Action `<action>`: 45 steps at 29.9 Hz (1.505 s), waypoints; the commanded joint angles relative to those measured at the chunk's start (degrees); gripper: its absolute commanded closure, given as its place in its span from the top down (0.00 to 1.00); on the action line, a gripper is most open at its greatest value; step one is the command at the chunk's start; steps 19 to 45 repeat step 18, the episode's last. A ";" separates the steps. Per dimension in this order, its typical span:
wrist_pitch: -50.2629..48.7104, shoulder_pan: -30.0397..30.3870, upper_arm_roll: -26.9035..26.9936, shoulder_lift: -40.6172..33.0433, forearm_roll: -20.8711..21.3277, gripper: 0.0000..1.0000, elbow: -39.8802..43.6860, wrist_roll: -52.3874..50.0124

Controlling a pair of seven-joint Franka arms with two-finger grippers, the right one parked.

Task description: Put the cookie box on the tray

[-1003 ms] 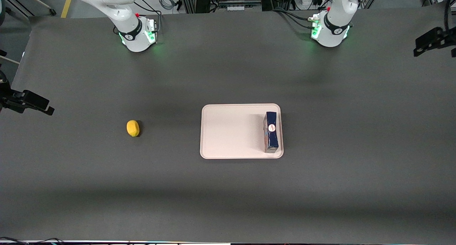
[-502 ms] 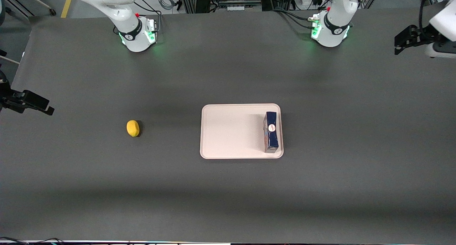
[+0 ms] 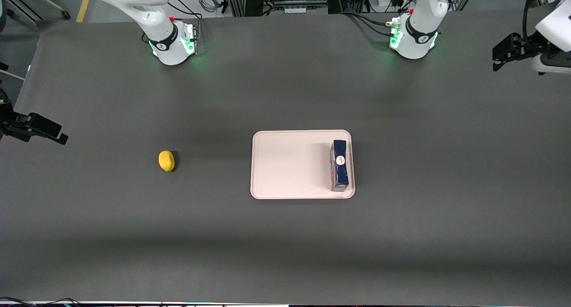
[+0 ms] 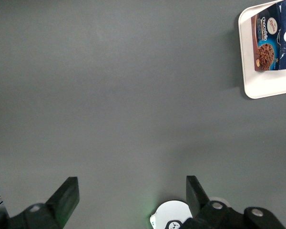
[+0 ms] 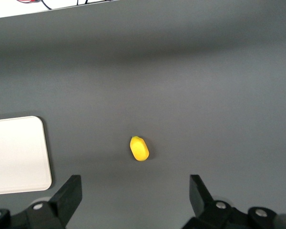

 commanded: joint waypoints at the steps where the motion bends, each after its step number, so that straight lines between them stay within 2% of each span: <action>1: -0.93 0.28 1.04 1.87 -0.86 1.00 2.55 1.68; 45: -1.72 0.28 1.48 1.87 -0.69 1.00 2.64 1.68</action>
